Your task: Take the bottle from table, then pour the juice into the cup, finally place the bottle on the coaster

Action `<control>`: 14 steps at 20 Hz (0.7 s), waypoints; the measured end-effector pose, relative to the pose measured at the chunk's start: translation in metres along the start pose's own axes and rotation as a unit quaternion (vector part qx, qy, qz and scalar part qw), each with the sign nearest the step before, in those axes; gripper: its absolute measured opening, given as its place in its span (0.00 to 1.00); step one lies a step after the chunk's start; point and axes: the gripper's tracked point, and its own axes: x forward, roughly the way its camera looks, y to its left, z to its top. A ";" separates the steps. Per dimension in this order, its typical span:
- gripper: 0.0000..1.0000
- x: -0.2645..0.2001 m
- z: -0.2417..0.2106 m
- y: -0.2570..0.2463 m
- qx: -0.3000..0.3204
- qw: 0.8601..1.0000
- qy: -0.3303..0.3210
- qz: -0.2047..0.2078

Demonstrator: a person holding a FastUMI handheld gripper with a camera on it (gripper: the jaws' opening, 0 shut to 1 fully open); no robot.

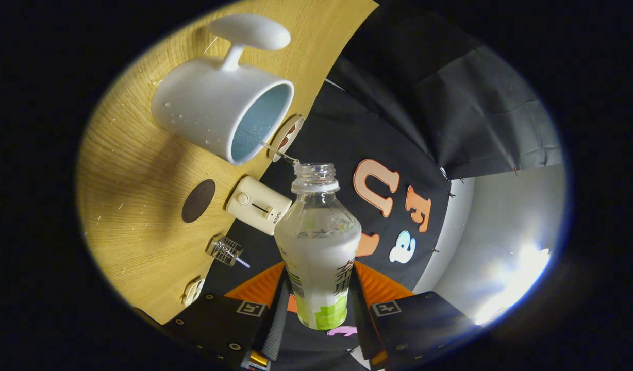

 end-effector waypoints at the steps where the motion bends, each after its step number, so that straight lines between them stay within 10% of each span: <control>1: 0.60 0.000 0.001 0.000 -0.003 1.000 -0.001 0.001; 14: 0.60 0.004 0.012 -0.013 -0.021 1.000 -0.018 -0.003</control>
